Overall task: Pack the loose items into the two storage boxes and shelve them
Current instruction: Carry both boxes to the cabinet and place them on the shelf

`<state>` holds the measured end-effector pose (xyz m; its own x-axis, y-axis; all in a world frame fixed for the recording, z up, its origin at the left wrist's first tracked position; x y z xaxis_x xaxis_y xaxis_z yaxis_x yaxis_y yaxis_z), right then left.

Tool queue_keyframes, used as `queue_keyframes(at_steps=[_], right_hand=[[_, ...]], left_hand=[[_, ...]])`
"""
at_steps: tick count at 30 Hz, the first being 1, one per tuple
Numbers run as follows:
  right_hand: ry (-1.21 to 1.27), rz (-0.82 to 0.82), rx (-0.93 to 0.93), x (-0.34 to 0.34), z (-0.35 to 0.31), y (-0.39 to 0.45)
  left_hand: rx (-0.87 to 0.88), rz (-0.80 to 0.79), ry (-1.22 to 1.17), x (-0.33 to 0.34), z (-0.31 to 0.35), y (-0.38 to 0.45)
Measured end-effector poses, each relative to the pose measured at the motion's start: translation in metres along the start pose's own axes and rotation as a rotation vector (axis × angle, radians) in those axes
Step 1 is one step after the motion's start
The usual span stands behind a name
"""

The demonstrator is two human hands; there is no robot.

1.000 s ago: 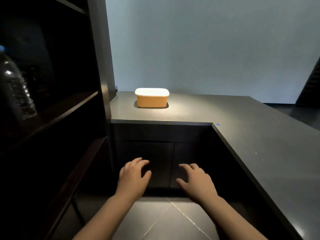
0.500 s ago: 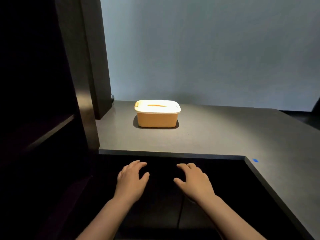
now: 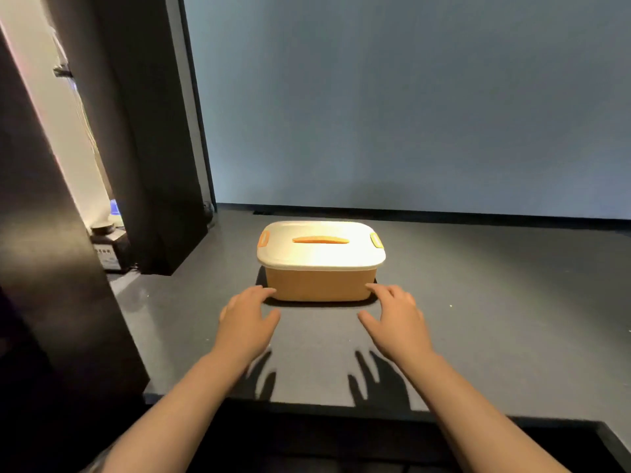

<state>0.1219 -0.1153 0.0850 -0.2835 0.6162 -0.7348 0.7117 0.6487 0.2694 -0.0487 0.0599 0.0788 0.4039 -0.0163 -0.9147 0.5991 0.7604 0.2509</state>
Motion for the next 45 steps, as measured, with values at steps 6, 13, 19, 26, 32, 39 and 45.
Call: queue_keyframes(at_steps=[6, 13, 19, 26, 32, 39, 45], right_hand=[[-0.006, -0.009, -0.024, 0.013, 0.029, 0.120], [-0.090, -0.152, 0.053, 0.049, 0.062, 0.217], [0.160, -0.071, 0.210, 0.062, 0.081, 0.254], [0.262, -0.037, 0.269, 0.068, 0.091, 0.258], [0.267, -0.158, 0.299, 0.066, 0.092, 0.257], [0.374, -0.387, 0.197, 0.074, 0.083, 0.244], [0.394, -0.622, 0.001, 0.096, 0.045, 0.217]], left_hand=[[-0.062, 0.074, 0.011, 0.021, 0.005, 0.111], [-0.132, -0.129, 0.018, 0.065, -0.012, 0.188], [-0.199, -0.237, -0.053, 0.086, -0.022, 0.234], [-0.256, -0.227, -0.054, 0.100, -0.032, 0.253], [-0.308, -0.267, -0.182, 0.094, -0.033, 0.239], [-0.528, -0.096, -0.297, 0.068, -0.048, 0.137], [-0.790, 0.112, -0.333, 0.037, -0.049, 0.013]])
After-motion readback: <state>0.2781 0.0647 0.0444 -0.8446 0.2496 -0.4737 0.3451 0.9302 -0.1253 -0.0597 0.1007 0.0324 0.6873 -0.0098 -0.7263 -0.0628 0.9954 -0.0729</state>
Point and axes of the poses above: each hand's wrist, its own y-axis towards the middle knuckle, its own x-axis out of the palm, z = x × y, the point moved 3 cm from there along y, towards the middle knuckle, and after that the axes turned 14 degrees about y, right-handed, at the moved point
